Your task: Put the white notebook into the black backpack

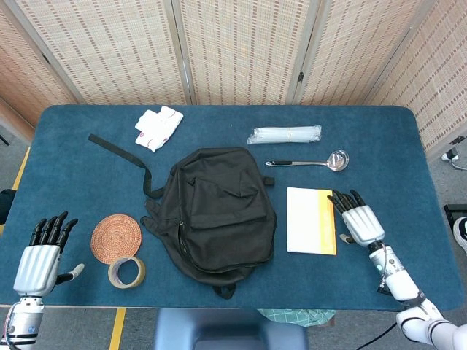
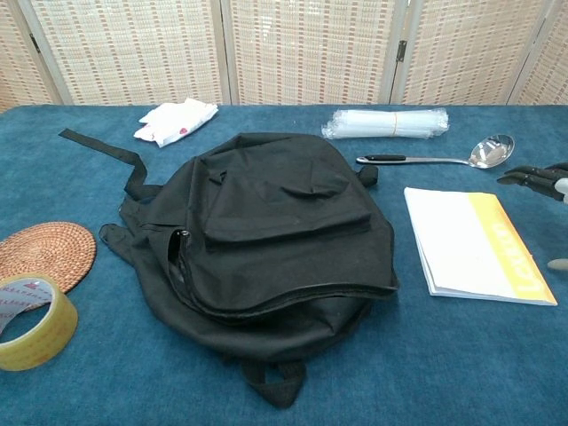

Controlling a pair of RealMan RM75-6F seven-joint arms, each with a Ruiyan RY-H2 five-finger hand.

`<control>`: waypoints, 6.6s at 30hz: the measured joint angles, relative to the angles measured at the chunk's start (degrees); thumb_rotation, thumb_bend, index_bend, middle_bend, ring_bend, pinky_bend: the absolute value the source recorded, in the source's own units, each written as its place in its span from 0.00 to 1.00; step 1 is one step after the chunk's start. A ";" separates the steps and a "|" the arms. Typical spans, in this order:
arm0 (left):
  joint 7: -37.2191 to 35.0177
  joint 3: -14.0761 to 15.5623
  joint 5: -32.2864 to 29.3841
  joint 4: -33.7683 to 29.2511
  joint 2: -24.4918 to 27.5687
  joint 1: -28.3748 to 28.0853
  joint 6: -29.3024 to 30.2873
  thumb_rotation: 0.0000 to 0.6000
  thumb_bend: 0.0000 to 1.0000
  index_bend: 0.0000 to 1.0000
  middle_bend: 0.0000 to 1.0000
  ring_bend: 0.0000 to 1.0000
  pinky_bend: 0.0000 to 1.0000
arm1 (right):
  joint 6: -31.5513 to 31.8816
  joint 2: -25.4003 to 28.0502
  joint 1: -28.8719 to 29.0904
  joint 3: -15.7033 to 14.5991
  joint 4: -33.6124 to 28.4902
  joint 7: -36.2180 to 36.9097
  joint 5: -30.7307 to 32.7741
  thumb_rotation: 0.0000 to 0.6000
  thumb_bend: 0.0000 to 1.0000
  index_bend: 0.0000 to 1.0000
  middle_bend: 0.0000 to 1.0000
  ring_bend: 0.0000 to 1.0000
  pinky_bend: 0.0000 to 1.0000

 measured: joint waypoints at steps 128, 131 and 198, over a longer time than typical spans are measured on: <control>-2.29 0.54 -0.27 0.72 0.11 0.24 -1.05 1.00 0.19 0.16 0.06 0.07 0.00 | 16.15 -12.59 6.41 -4.36 11.95 8.63 -6.92 1.00 0.40 0.61 0.31 0.30 0.20; -2.18 0.53 -0.26 0.69 0.19 0.18 -1.15 1.00 0.19 0.15 0.06 0.07 0.00 | 16.07 -12.55 6.43 -4.77 12.44 8.95 -7.17 1.00 0.40 0.64 0.32 0.30 0.21; -6.76 -3.34 -6.29 5.84 -20.45 -38.38 -42.87 1.00 0.23 0.28 0.07 0.09 0.00 | 43.31 11.20 -0.33 5.76 -10.57 -8.32 -6.84 1.00 0.58 0.78 0.43 0.42 0.28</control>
